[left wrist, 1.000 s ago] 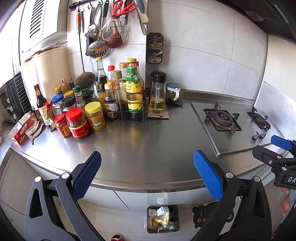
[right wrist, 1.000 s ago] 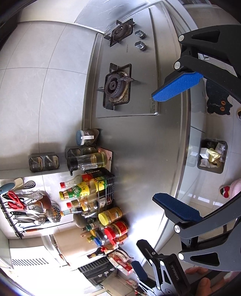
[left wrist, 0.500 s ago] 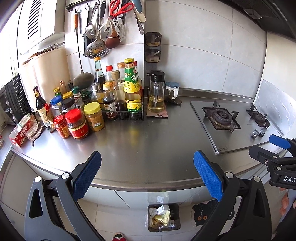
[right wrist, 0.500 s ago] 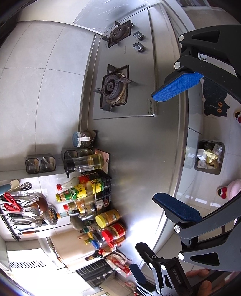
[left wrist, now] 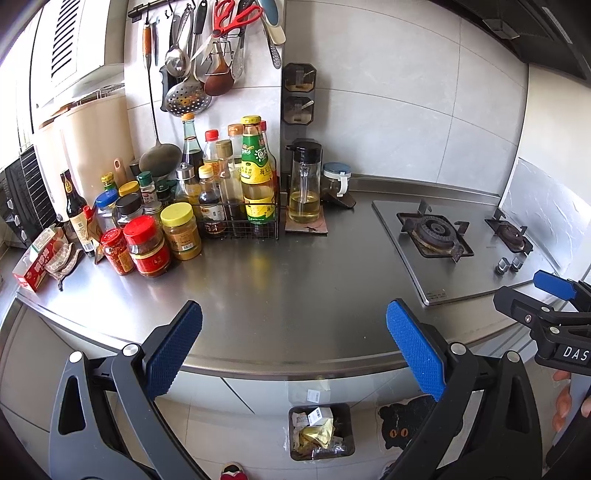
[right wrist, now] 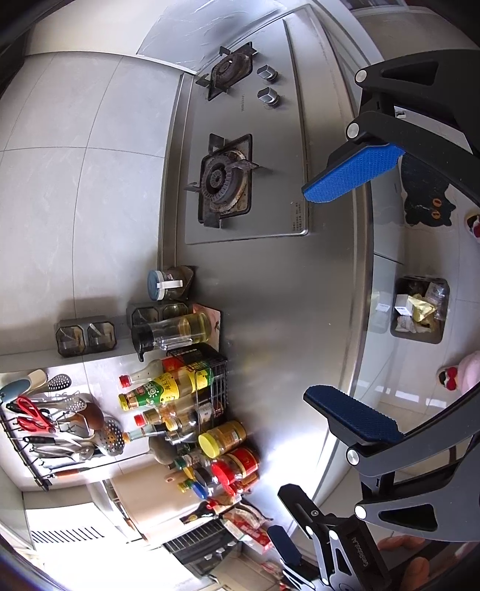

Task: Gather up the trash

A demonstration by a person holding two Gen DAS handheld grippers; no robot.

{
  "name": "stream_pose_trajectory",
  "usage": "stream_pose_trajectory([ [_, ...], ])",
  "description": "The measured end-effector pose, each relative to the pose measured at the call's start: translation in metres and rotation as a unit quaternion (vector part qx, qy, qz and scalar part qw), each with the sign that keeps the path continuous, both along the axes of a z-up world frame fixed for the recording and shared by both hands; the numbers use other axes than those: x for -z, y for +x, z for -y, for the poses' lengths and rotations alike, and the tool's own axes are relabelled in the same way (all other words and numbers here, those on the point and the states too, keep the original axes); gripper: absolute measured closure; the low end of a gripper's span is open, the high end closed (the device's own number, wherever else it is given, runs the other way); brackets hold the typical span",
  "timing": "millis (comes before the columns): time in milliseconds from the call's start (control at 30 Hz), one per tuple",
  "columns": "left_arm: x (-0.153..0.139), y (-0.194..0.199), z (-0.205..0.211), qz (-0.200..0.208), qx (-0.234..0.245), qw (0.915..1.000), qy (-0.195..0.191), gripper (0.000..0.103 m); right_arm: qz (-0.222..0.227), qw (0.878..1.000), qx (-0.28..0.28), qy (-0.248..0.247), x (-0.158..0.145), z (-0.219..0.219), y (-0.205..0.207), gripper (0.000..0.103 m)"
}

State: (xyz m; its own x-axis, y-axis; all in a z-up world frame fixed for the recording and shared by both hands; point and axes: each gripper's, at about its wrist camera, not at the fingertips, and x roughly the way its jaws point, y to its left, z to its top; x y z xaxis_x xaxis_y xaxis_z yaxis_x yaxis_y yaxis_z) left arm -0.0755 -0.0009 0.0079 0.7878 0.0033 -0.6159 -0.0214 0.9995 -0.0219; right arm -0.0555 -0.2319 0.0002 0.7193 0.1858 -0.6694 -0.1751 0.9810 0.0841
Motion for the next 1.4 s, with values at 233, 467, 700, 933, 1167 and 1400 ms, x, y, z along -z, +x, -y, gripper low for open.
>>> stream_pose_trajectory([
  [233, 0.0008, -0.0007, -0.0016, -0.002, -0.004, 1.0000, -0.006, 0.008, -0.002, 1.000, 0.005, 0.000, 0.0009, 0.0001, -0.0001, 0.003],
  [467, 0.0011, -0.0020, -0.0045, 0.000, -0.008, 0.9999, -0.013, 0.008, -0.002, 1.000, 0.006, -0.002, 0.0018, 0.0011, 0.0004, 0.003],
  [700, 0.0007, -0.0009, -0.0054, -0.001, -0.008, 0.9999, -0.014, 0.008, -0.002, 1.000, 0.008, -0.003, 0.0022, 0.0013, 0.0009, 0.003],
  [933, -0.0009, -0.0010, -0.0065, 0.003, -0.012, 0.9998, -0.013, 0.008, -0.003, 1.000, 0.008, -0.003, 0.0023, 0.0015, 0.0013, 0.003],
  [1167, -0.0009, -0.0011, -0.0070, 0.004, -0.012, 0.9999, -0.012, 0.008, -0.003, 1.000, 0.007, -0.003, 0.0021, 0.0021, 0.0026, 0.003],
  [1400, -0.0010, -0.0013, -0.0073, 0.005, -0.012, 0.9998, -0.012, 0.008, -0.003, 1.000, 0.008, -0.004, 0.0021, 0.0022, 0.0026, 0.003],
])
